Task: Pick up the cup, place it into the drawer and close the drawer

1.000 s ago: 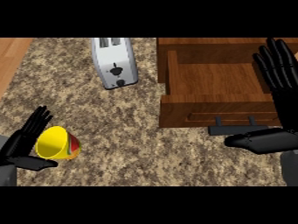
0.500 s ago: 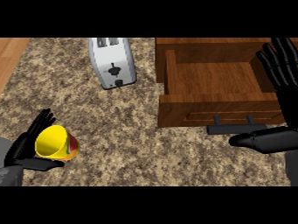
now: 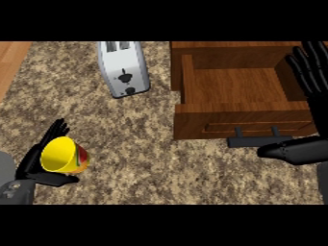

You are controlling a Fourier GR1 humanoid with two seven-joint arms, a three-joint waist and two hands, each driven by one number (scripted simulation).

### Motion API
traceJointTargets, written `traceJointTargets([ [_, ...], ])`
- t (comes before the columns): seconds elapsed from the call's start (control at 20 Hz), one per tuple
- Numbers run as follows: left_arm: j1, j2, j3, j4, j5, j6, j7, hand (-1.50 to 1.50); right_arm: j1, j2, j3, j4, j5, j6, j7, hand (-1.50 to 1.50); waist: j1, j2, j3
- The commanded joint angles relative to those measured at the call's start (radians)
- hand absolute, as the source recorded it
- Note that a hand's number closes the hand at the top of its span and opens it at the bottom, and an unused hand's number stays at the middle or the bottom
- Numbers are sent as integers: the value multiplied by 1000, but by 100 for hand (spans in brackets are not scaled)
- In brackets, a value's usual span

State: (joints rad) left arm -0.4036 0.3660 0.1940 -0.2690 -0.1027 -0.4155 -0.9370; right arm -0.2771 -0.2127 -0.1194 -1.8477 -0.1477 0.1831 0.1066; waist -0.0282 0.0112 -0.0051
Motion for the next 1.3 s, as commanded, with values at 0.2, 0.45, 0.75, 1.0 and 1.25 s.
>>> traceJointTargets([
  [0.2,-40,0,-16,41,-8,-169,-121,-150,-12,-2,-1,13,10,-1,-8,-150,-8,7,-2],
  [0.45,-45,-64,-25,18,20,-273,-109,150,-4,-30,-17,-26,-23,18,47,-150,-9,-2,-1],
  [0.75,-33,-64,-3,-62,5,52,-254,150,8,-7,2,-28,20,-8,21,-150,-4,0,-1],
  [1.0,15,-159,85,-55,61,289,-310,150,26,-20,-29,-47,-26,11,33,-150,-4,-1,0],
  [1.25,-52,-234,204,-85,178,352,-305,150,12,-23,-32,-2,-4,11,0,-150,8,-3,2],
])
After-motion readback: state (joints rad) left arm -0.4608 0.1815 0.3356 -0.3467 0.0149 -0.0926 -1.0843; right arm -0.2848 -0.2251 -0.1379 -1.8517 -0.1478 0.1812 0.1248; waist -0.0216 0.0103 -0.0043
